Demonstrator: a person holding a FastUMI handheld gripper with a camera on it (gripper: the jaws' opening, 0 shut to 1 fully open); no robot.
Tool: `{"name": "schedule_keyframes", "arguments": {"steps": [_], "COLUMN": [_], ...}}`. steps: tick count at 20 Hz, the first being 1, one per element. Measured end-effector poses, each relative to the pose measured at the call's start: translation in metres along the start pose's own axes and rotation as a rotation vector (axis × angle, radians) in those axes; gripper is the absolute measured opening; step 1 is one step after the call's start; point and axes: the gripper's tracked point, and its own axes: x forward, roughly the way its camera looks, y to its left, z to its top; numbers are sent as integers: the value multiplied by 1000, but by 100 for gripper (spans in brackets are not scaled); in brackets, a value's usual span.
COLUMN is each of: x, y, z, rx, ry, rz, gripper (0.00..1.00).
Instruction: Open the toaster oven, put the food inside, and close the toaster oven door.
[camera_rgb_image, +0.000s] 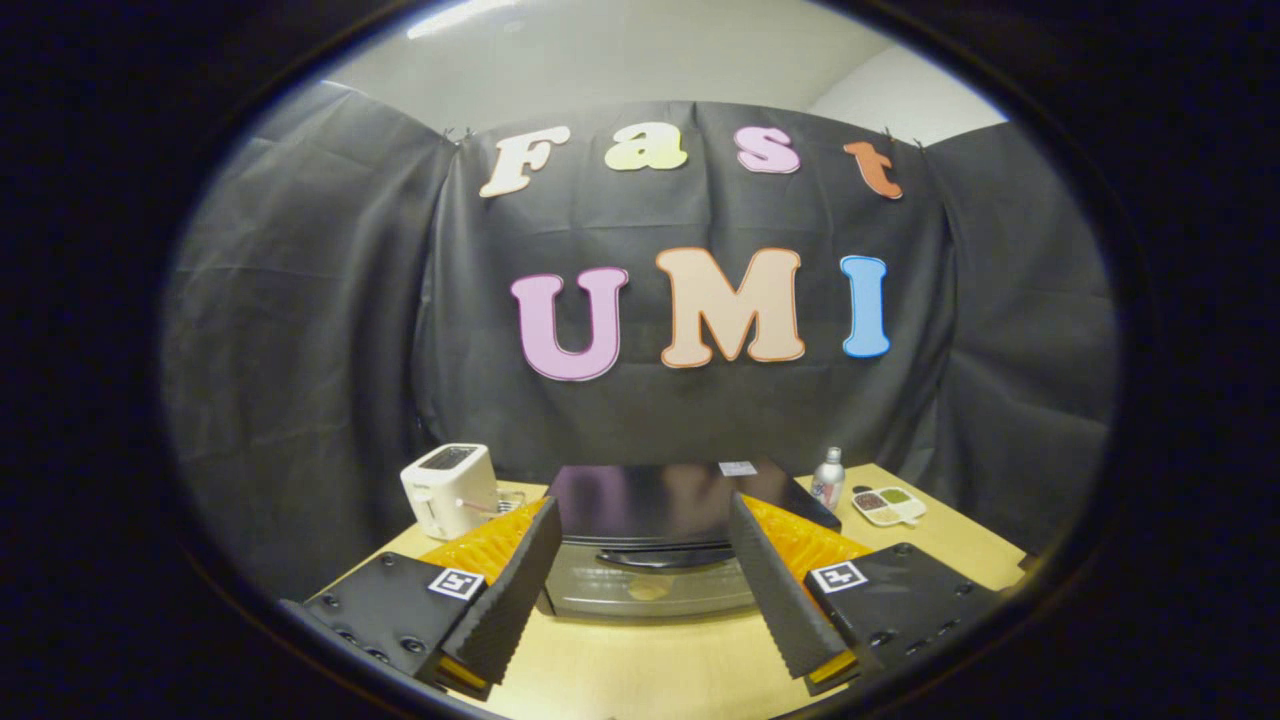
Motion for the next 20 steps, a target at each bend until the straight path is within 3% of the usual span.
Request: {"name": "schedule_keyframes", "arguments": {"steps": [12,20], "x": [-2,3], "y": [6,-30], "z": [1,8], "rx": [-15,-58], "ry": [-12,-83], "rz": [18,17], "gripper": [100,100]}}
